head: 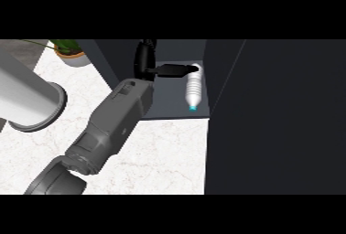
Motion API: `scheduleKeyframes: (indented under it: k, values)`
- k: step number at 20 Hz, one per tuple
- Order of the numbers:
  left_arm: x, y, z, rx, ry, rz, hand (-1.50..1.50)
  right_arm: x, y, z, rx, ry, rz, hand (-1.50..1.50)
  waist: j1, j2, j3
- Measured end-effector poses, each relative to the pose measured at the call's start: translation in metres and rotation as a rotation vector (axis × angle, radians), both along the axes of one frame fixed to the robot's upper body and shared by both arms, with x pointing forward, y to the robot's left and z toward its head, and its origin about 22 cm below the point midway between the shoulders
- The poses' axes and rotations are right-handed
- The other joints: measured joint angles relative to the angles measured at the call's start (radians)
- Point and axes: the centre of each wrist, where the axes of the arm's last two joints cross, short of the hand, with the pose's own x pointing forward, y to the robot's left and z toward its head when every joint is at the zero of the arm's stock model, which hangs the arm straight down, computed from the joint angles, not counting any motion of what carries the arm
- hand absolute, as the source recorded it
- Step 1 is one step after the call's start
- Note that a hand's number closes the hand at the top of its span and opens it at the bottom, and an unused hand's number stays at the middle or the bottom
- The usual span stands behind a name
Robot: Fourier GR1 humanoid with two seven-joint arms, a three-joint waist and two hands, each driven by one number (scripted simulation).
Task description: Pick up the bottled water, place it into the cabinet and close the cabinet
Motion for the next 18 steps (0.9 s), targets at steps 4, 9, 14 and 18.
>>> scheduleKeyframes:
  k: [4,9,14,18]
  values:
    - [-0.009,0.0,-0.012,-0.028,0.013,-0.03,-1.5,0.001,0.005,-0.001,0.017,0.002,-0.004,-1.5,0.006,-0.006,0.0]
    - [-0.029,-0.004,-0.026,-0.096,0.023,-0.122,-1.5,0.002,0.007,0.0,0.018,0.013,-0.011,-1.5,0.018,-0.013,0.0]
    - [-0.06,-0.012,-0.041,-0.178,0.026,-0.225,-1.5,0.004,0.011,0.002,0.026,0.015,-0.018,-1.5,0.026,-0.014,0.0]
    - [-0.085,-0.017,-0.047,-0.221,0.007,-0.295,-1.5,0.001,0.013,0.001,0.024,0.023,-0.024,-1.5,0.031,-0.014,0.0]
